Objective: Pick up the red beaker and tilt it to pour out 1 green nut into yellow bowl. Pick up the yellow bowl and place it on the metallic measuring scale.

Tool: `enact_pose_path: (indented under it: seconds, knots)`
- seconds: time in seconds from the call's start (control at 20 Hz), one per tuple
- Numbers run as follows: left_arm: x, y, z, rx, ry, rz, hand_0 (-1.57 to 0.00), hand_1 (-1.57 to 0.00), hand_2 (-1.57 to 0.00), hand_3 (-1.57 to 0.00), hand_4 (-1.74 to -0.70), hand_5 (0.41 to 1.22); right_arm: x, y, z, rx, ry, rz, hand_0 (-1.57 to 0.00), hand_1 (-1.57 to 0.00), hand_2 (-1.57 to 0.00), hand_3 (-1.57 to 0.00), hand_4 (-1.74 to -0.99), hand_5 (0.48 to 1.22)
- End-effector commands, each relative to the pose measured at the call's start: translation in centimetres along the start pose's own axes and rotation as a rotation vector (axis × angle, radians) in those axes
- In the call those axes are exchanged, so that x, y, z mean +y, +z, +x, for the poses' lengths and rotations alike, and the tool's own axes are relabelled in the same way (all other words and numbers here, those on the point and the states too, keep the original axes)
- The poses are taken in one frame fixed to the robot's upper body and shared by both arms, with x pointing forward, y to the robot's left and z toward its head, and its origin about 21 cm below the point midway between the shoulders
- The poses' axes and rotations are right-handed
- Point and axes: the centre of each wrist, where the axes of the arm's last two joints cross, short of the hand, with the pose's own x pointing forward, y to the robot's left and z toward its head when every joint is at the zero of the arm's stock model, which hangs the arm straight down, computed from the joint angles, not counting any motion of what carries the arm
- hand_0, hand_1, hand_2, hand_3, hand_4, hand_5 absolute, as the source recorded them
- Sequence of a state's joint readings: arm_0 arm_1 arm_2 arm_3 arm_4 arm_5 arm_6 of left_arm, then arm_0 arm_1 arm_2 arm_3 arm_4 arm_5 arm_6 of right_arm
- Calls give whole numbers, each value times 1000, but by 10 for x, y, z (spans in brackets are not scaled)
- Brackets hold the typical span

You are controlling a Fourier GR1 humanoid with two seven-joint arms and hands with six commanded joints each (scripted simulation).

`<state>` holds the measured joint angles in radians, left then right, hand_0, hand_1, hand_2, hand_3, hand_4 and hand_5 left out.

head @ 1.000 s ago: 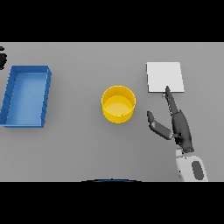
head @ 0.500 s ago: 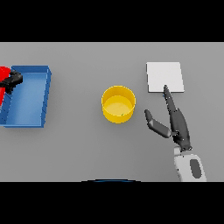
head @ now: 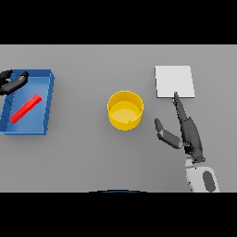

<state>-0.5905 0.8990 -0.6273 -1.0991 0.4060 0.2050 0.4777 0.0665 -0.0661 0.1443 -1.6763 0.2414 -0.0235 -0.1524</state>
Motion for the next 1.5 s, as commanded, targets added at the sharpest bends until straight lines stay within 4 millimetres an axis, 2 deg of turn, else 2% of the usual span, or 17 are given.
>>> enact_pose_path:
  seconds: [0.0, 0.15, 0.25, 0.35, 0.45, 0.55, 0.7, 0.95, 1.15, 1.25, 1.45]
  knots:
    - [-2, -2, 2, -8, 2, 8, -167, -147, -140, -118, -724, 647, 0, -1, 0, 2, 3, 0, 1, 1, 1, 1, -1164, 688]
    - [0, -4, 9, -28, 4, 51, -85, -75, -71, -60, -705, 653, 0, -2, 1, 18, 13, -5, 1, 1, 1, 1, -1178, 679]
    - [-1, -4, 2, -69, 29, 66, -54, -48, -45, -38, -711, 663, 2, -3, 3, 29, 74, 10, 1, 1, 1, 1, -1163, 677]
    - [-3, -3, 4, -95, 41, 73, -34, -30, -29, -24, -710, 679, 2, -10, 9, -11, 119, 78, 1, 1, 1, 1, -1132, 703]
    - [1, -2, 4, -92, 39, 91, -22, -19, -18, -15, -710, 689, -1, -15, 14, -54, 201, 195, 1, 1, 1, 1, -1153, 728]
    - [-2, 0, 5, -115, 53, 75, -13, -12, -11, -9, -719, 676, -6, -30, 22, -56, 360, 303, 1, 1, 1, 1, -1190, 716]
    - [-4, -1, 7, -126, 73, 68, -6, -6, -5, -4, -719, 664, 2, -54, 40, -115, 609, 475, 1, 1, 1, 1, -1220, 701]
    - [-10, -2, 6, -116, 61, 49, -1, -1, -1, -1, -712, 676, 15, -82, 49, -240, 914, 736, 1, 1, 1, 1, -1223, 705]
    - [-6, 1, 4, -122, 79, 45, 0, 0, 0, 0, -719, 684, 28, -103, 52, -289, 1031, 893, 1, 1, 1, 1, -1212, 705]
    - [-5, 1, 4, -125, 81, 48, 0, 0, 0, 1, -722, 688, 40, -107, 49, -271, 1076, 951, 1, 1, 1, 1, -1219, 705]
    - [-4, 0, -2, -129, 91, 46, 1, 1, 1, 1, -724, 686, 48, -121, 48, -249, 1167, 1039, 1, 1, 1, 1, -1226, 702]
